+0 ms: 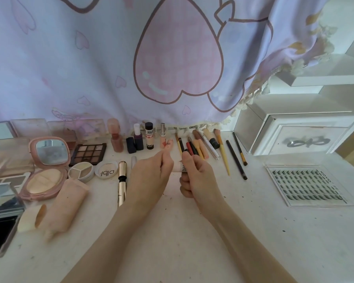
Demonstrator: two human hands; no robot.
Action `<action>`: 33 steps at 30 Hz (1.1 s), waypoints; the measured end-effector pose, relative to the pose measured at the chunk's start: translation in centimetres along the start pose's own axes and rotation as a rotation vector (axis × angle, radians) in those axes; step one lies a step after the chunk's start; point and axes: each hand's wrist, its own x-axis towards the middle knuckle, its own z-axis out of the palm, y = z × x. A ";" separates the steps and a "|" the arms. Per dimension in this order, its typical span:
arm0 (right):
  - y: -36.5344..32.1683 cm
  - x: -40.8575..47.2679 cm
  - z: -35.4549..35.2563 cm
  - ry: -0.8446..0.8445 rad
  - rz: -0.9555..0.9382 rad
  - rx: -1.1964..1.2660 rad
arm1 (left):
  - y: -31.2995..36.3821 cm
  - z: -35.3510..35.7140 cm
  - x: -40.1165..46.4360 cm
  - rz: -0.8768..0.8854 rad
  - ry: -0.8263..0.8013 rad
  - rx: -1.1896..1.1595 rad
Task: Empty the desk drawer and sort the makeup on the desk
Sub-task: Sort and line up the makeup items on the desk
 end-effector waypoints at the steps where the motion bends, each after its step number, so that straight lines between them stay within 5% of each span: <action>1: 0.1 0.0 0.2 0.020 -0.071 -0.048 | 0.0 -0.1 0.1 -0.042 -0.007 -0.014; 4: 0.4 0.2 0.0 0.026 -0.324 -0.243 | 0.1 0.0 0.5 -0.218 -0.175 -0.173; 7: 0.6 0.3 -0.4 -0.010 -0.370 -0.366 | -0.3 -0.3 0.7 -0.317 -0.279 -0.294; 15: -1.3 0.4 -1.9 0.016 -0.125 0.056 | -0.5 -0.3 0.1 0.102 -0.169 -0.239; 21: -0.9 0.4 -1.6 -0.094 -0.220 -0.046 | -0.4 -0.9 0.3 -0.061 -0.075 -0.194; 27: -1.2 0.5 -2.0 -0.043 -0.152 0.065 | -0.8 -0.5 0.1 0.083 -0.203 -0.221; 33: -1.3 0.3 -1.8 -0.042 -0.153 -0.014 | -0.8 -0.7 0.3 0.017 -0.102 -0.172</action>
